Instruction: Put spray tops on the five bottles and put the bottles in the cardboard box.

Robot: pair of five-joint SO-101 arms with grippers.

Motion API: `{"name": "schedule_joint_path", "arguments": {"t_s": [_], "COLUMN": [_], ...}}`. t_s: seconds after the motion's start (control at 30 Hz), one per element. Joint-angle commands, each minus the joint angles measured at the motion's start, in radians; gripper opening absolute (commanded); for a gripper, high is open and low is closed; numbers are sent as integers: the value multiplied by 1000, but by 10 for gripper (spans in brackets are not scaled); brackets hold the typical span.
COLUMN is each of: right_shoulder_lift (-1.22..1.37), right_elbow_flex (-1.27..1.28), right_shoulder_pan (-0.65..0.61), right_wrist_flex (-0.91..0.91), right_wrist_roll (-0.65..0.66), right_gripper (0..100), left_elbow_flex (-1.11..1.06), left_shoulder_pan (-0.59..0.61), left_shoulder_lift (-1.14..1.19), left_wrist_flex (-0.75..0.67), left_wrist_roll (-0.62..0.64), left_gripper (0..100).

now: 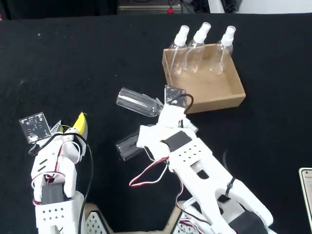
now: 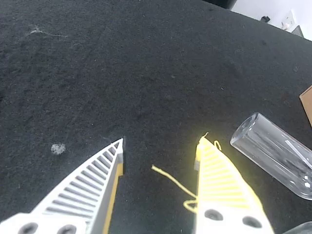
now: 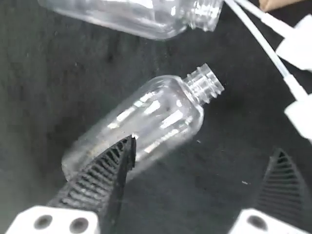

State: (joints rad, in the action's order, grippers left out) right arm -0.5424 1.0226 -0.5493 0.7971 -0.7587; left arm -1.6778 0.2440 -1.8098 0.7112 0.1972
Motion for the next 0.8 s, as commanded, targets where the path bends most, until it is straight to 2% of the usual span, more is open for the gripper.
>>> {"name": "schedule_joint_path", "arguments": {"t_s": [0.0,0.13,0.33,0.77], "right_shoulder_lift": [-13,-13,-13,54], "right_elbow_flex": [-36,1,76,120], "right_shoulder_pan": [-6,-55,-78,-71], "right_wrist_flex": [-118,-230,-330,-362], "right_wrist_roll": [-121,-198,-206,-196], "right_gripper": [395,395,395,395], "left_elbow_flex": [-21,-21,-21,-21], "left_shoulder_pan": [1,2,2,2], "left_shoulder_lift": [-14,-14,-14,-14], "left_wrist_flex": [-17,-17,-17,-17], "left_wrist_roll": [-8,-8,-8,-8], "left_gripper": [231,231,231,231]}}
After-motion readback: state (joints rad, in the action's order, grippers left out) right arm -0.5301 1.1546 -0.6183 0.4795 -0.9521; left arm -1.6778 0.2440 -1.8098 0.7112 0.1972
